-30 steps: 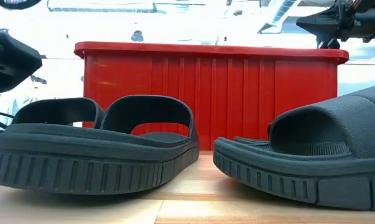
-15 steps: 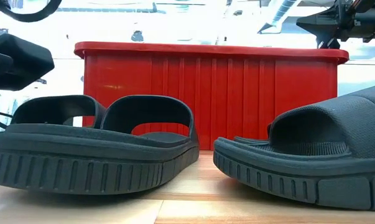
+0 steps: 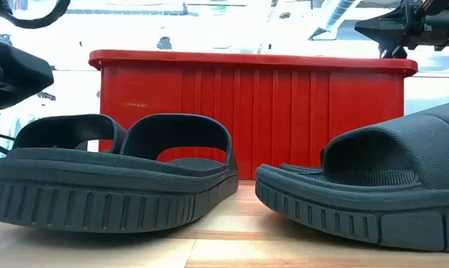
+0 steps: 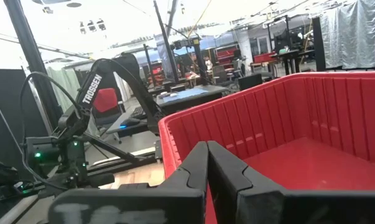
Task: Pick and place slides into bin
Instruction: Put the black slipper into the bin
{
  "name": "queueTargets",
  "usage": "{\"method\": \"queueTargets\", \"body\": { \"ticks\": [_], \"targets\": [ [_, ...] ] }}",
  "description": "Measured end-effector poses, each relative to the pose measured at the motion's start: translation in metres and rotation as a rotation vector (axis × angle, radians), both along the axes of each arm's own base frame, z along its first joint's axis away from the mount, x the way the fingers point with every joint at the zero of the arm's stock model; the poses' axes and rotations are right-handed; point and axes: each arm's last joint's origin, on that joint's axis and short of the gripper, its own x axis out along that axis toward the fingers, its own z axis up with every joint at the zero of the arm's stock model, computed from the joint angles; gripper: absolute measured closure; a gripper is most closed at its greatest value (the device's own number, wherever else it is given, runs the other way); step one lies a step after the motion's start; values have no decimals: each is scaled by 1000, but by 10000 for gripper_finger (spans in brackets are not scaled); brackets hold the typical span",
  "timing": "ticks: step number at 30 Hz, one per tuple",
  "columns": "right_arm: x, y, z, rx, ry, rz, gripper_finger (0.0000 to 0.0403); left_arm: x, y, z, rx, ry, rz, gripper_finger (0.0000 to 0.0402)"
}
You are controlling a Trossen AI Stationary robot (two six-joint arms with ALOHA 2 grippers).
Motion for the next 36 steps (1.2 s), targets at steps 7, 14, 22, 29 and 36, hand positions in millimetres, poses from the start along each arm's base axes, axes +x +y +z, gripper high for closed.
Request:
{"method": "queueTargets", "body": {
  "ticks": [7, 14, 22, 29, 36],
  "targets": [
    [0, 0, 0, 0, 0, 0, 403, 6, -3, 0, -73, -78, 88, 337],
    [0, 0, 0, 0, 0, 0, 403, 13, -11, 4, -180, -174, 144, 392],
    [0, 0, 0, 0, 1, 0, 403, 17, -24, 14, -319, -122, 136, 399],
    [0, 0, 0, 0, 0, 0, 403, 11, -44, 33, -351, -49, 55, 401],
    [0, 0, 0, 0, 1, 0, 403, 2, -63, 60, -321, -19, 24, 401]
  ]
}}
